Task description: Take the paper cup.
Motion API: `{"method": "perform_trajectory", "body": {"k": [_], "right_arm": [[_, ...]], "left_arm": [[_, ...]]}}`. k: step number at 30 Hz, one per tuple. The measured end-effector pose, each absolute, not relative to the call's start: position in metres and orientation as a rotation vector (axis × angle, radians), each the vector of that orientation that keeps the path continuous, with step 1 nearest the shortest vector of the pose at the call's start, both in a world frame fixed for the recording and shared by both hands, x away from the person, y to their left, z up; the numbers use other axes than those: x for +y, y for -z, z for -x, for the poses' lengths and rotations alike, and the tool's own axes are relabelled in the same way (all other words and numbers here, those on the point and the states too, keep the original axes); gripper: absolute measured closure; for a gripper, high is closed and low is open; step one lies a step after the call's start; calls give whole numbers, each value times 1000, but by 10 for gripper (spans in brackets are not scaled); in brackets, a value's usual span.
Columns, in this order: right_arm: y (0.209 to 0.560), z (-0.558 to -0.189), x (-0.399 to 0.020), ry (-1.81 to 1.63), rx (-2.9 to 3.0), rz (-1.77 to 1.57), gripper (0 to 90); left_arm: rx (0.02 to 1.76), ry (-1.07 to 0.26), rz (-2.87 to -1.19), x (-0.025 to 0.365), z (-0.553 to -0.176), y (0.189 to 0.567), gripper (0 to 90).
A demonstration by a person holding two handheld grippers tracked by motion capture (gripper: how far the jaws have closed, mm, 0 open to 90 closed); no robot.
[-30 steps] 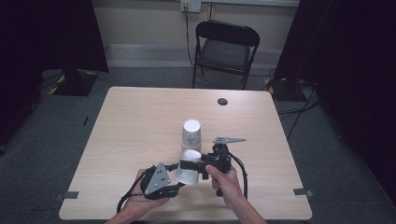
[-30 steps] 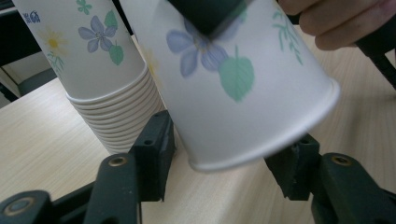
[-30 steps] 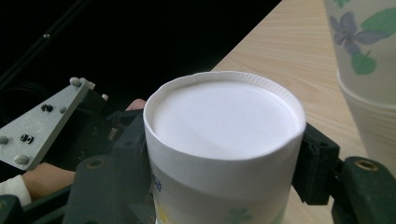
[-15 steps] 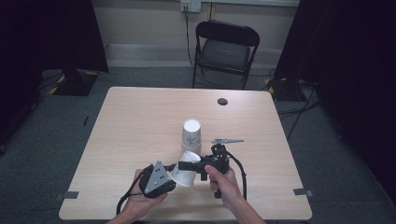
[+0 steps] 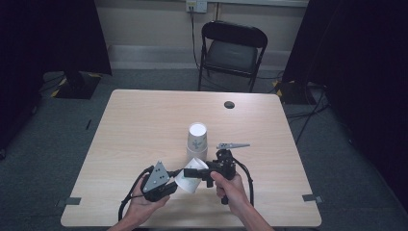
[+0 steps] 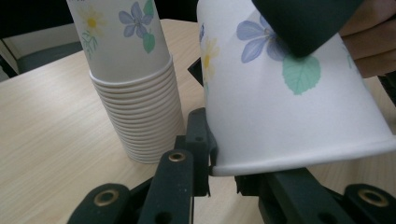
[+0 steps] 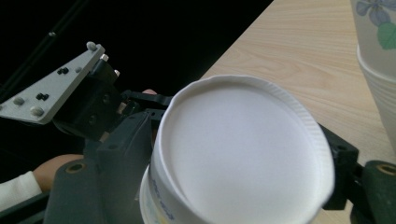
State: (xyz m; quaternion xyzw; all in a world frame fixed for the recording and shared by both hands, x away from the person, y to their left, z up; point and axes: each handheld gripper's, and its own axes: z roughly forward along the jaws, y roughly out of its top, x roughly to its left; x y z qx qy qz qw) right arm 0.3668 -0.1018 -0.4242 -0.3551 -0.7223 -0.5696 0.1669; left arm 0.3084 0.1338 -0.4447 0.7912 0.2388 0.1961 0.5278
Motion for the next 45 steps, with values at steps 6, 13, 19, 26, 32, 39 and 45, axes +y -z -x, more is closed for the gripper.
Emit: {"method": "perform_trajectory", "body": {"k": [6,13,19,26,32,39,45], "right_arm": [[422,-367,-104,1642,-2058,999,227],[417,-365,-105,1685,-2099,973,156],[410,-363,-108,1713,-2196,961,137],[403,-361,-115,1761,-2267,956,143],[399,-355,-115,1767,-2391,938,178],[393,-351,-110,1789,-2440,816,283],[398,-347,-95,1708,-2549,755,332]], "left_arm": [[589,-438,-1883,137,-310,443,804],[600,-403,-1870,142,-313,442,817],[630,-361,-1853,147,-316,443,817],[662,-351,-1873,155,-320,444,828],[704,-298,-1894,158,-327,449,832],[805,-229,-1924,162,-335,457,838],[781,-190,-1976,155,-333,460,839]]}}
